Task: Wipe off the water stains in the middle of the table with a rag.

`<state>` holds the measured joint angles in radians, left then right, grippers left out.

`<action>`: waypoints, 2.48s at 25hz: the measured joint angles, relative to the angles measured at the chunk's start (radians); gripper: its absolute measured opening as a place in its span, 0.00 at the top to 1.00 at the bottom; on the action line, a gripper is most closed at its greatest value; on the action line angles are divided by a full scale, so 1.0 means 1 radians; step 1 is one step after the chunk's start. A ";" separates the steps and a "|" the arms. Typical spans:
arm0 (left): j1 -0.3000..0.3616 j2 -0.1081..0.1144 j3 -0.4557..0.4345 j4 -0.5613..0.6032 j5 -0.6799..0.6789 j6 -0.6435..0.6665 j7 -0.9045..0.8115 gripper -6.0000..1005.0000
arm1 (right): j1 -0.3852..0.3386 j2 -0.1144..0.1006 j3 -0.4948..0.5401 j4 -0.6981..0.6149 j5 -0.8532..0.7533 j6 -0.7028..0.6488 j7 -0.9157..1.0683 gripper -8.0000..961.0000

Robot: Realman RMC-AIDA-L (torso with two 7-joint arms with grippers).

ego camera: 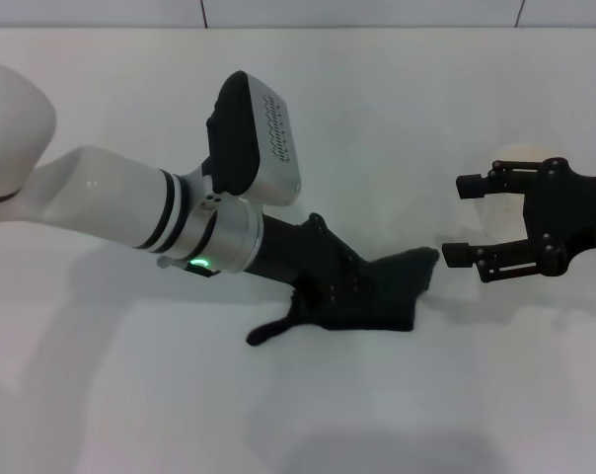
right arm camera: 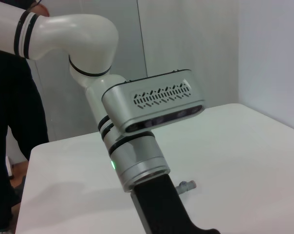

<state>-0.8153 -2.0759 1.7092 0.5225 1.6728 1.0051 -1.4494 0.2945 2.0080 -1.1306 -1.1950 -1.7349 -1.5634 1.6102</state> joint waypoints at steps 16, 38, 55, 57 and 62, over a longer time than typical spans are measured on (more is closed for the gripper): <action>0.027 0.008 -0.165 0.014 0.118 -0.004 -0.032 0.86 | -0.015 -0.002 0.009 -0.012 0.000 -0.004 0.013 0.11; 0.289 0.003 -0.375 0.262 0.231 0.149 -0.178 0.85 | -0.010 0.000 -0.009 -0.014 0.000 -0.006 0.025 0.12; 0.351 -0.003 -0.375 0.412 0.260 0.169 -0.207 0.42 | -0.008 0.000 -0.006 -0.021 0.000 0.000 0.026 0.13; 0.366 -0.004 -0.376 0.461 0.259 0.171 -0.219 0.38 | -0.008 0.000 -0.004 -0.021 0.000 0.000 0.032 0.13; 0.386 -0.001 -0.398 0.544 0.262 0.221 -0.222 0.30 | -0.011 -0.003 0.000 -0.022 0.000 0.000 0.043 0.13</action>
<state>-0.4289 -2.0771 1.3113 1.0662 1.9346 1.2263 -1.6713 0.2832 2.0053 -1.1309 -1.2172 -1.7348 -1.5638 1.6531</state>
